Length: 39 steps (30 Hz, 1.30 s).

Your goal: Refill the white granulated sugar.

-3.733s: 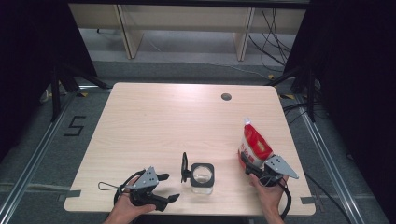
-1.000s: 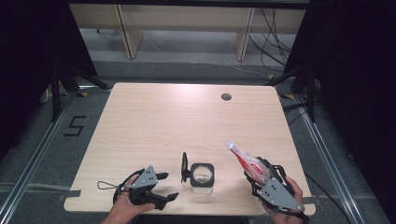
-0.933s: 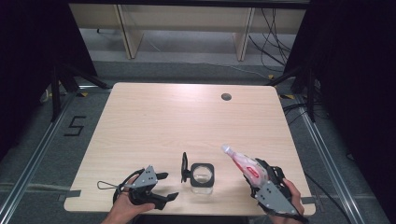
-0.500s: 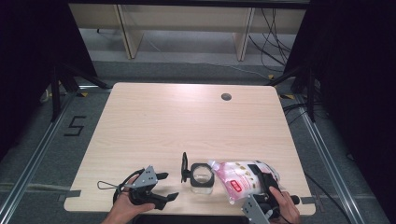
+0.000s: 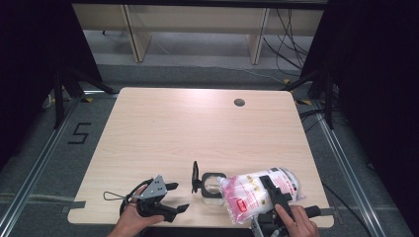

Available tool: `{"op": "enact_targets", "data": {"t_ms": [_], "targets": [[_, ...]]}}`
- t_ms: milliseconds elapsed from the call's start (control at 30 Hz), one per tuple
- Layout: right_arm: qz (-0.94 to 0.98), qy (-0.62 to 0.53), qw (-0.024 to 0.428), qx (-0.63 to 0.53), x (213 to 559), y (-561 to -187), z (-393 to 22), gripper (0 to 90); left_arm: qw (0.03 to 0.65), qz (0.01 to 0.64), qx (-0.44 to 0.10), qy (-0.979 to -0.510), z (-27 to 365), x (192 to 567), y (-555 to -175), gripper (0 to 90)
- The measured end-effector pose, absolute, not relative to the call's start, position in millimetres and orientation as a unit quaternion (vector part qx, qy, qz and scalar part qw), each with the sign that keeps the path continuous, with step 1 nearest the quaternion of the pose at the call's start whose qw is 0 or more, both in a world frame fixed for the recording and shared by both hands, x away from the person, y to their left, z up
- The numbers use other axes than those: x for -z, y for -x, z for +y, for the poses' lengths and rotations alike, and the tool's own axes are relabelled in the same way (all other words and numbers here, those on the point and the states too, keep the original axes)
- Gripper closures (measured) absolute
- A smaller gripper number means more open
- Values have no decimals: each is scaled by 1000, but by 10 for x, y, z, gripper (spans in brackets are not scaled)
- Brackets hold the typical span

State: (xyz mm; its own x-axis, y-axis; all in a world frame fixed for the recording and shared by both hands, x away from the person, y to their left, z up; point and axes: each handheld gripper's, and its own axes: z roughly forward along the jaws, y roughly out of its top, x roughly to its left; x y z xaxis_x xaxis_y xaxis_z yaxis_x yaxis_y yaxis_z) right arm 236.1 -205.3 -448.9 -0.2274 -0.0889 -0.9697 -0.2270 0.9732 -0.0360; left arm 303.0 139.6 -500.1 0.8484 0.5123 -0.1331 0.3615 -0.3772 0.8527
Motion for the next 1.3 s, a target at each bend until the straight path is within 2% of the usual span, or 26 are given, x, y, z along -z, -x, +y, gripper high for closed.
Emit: {"op": "enact_targets", "data": {"t_ms": [33,67,200,633,667,1300], "targets": [[780,85,616,-66,4545,-2352,-2061,421,489,266,-77,-827,1395,4998,-3026,203],[775,125,618,-35,4492,-2364,-2037,421,487,262,-78,-829,1402,4998,-3033,203],[761,163,628,-16,4496,-2365,-2007,423,489,262,-77,-829,1400,4997,-3030,203],[754,201,625,32,4544,-2357,-1946,428,475,253,-85,-838,1400,5003,-3045,203],[755,214,617,62,4515,-2352,-1933,429,487,250,-82,-833,1389,5006,-3048,203],[758,224,606,93,4492,-2387,-1969,436,481,259,-75,-834,1390,5017,-3041,203]]}}
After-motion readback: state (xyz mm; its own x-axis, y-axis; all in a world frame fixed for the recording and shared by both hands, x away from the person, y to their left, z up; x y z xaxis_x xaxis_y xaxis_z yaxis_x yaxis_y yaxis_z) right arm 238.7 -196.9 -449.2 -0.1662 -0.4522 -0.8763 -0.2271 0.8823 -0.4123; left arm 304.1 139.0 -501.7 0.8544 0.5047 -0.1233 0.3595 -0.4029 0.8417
